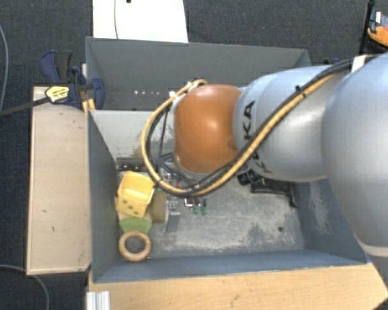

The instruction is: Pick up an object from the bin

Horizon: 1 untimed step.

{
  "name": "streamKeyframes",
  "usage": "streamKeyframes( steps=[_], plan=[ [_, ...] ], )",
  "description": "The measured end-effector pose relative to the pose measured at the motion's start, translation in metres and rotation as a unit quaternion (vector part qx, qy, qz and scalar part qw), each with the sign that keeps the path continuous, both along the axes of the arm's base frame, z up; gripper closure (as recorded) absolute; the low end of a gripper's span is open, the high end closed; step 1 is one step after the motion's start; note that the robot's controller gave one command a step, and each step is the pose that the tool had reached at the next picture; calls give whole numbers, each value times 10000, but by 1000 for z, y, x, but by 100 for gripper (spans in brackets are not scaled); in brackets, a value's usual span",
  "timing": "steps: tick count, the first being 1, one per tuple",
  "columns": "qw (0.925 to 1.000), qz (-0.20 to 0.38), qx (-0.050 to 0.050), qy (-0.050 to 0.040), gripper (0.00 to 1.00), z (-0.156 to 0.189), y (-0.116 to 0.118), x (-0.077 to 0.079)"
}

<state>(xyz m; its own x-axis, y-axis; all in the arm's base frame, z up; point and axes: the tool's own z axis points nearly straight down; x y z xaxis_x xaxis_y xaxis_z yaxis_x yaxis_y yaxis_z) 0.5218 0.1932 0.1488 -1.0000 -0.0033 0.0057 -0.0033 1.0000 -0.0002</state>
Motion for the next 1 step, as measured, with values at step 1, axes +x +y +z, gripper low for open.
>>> streamKeyframes(
  steps=[1],
  plan=[
    [10000,-33,9,-37,0,5,-1,2]
  ],
)
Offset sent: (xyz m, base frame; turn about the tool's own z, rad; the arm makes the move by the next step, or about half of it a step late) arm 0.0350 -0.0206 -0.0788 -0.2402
